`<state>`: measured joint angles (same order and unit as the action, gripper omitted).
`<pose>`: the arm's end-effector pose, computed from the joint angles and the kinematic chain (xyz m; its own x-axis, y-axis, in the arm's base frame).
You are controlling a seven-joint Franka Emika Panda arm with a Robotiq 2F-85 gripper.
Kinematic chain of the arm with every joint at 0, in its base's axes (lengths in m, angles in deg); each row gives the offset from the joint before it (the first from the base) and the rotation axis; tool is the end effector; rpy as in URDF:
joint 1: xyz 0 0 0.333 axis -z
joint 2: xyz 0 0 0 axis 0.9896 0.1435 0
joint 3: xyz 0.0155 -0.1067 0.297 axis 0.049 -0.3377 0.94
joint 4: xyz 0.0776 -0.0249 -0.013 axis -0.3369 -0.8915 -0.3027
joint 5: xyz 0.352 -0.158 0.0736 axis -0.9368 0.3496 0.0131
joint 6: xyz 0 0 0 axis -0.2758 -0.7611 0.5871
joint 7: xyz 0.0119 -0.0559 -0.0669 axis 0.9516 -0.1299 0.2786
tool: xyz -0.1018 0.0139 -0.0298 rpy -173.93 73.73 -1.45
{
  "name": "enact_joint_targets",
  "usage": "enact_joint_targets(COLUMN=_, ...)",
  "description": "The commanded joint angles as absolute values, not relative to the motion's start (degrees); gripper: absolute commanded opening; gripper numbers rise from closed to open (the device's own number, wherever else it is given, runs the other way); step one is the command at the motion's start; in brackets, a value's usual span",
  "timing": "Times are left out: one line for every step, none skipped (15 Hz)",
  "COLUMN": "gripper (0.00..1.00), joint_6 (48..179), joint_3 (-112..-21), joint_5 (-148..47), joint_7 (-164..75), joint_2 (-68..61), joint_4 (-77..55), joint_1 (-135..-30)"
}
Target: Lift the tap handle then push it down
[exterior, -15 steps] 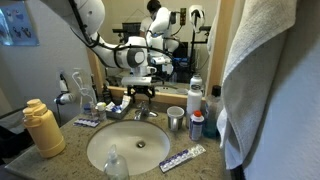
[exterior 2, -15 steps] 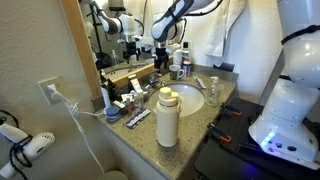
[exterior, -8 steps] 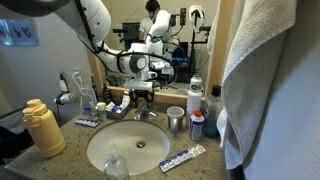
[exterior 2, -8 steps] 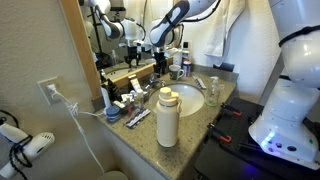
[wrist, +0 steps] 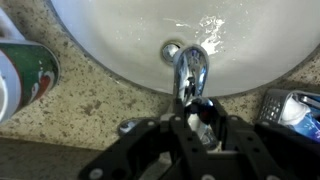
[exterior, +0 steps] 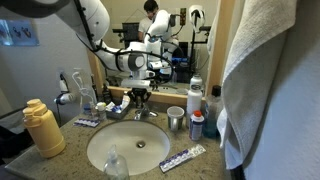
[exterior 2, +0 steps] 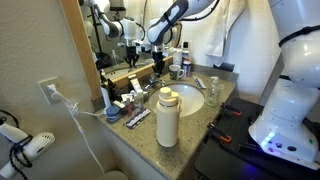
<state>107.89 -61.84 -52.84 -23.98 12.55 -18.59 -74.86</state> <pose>0.6562 -0.0723 0.2452 0.9841 0.1678 -0.0583 0.1673 -0.9858 -0.0128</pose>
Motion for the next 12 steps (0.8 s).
enact_joint_targets(gripper=0.07, joint_6=104.5, joint_3=-61.7, joint_5=-53.1, joint_7=-24.1, joint_2=11.9, joint_4=-17.8, joint_1=-75.2)
enact_joint_targets(gripper=0.07, joint_6=104.3, joint_3=-61.7, joint_5=-53.1, joint_7=-24.6, joint_2=11.8, joint_4=-17.9, joint_1=-75.4)
enact_joint_targets(gripper=0.07, joint_6=104.3, joint_3=-61.6, joint_5=-53.1, joint_7=-24.9, joint_2=11.7, joint_4=-18.2, joint_1=-75.7)
enact_joint_targets(gripper=0.07, joint_6=104.3, joint_3=-61.6, joint_5=-52.9, joint_7=-25.5, joint_2=11.7, joint_4=-18.4, joint_1=-76.1)
enact_joint_targets(gripper=0.07, joint_6=104.5, joint_3=-61.5, joint_5=-52.8, joint_7=-26.0, joint_2=11.6, joint_4=-18.8, joint_1=-76.5)
enact_joint_targets(gripper=0.07, joint_6=104.8, joint_3=-61.4, joint_5=-52.7, joint_7=-26.4, joint_2=11.5, joint_4=-19.3, joint_1=-76.9)
enact_joint_targets(gripper=0.07, joint_6=105.1, joint_3=-61.3, joint_5=-52.5, joint_7=-27.2, joint_2=11.5, joint_4=-19.7, joint_1=-77.3)
enact_joint_targets(gripper=0.07, joint_6=105.3, joint_3=-61.4, joint_5=-52.2, joint_7=-27.8, joint_2=11.4, joint_4=-19.9, joint_1=-77.6)
enact_joint_targets(gripper=0.07, joint_6=105.4, joint_3=-61.4, joint_5=-51.9, joint_7=-28.6, joint_2=11.3, joint_4=-20.1, joint_1=-78.0)
enact_joint_targets(gripper=0.07, joint_6=105.4, joint_3=-61.4, joint_5=-51.7, joint_7=-29.1, joint_2=11.3, joint_4=-20.2, joint_1=-78.3)
enact_joint_targets(gripper=0.07, joint_6=105.5, joint_3=-61.6, joint_5=-51.4, joint_7=-29.9, joint_2=11.1, joint_4=-20.5, joint_1=-78.7)
enact_joint_targets(gripper=0.07, joint_6=105.5, joint_3=-61.5, joint_5=-51.3, joint_7=-30.5, joint_2=11.0, joint_4=-20.8, joint_1=-79.0)
